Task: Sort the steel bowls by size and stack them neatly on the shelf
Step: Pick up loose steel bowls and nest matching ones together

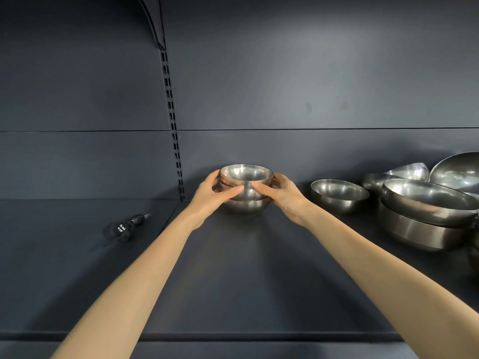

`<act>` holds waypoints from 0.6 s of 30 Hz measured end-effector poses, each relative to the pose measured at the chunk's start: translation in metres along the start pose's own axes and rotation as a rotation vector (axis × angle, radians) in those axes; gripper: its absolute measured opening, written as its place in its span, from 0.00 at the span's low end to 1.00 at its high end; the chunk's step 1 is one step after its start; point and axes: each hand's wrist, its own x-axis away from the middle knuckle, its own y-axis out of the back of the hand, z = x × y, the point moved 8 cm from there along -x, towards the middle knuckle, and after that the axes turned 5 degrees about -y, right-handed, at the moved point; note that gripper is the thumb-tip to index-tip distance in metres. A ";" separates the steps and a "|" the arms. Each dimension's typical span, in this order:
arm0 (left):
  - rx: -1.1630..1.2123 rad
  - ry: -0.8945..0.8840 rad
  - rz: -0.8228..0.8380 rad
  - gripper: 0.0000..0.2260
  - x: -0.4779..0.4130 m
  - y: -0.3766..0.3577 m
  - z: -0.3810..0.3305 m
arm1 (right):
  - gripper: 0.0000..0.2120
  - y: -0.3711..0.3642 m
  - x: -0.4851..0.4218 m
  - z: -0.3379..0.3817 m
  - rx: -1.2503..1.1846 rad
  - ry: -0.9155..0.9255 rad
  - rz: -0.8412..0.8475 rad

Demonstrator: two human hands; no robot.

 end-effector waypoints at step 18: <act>-0.069 0.017 0.065 0.13 0.005 0.001 -0.010 | 0.33 0.038 0.028 0.029 0.741 0.062 -0.114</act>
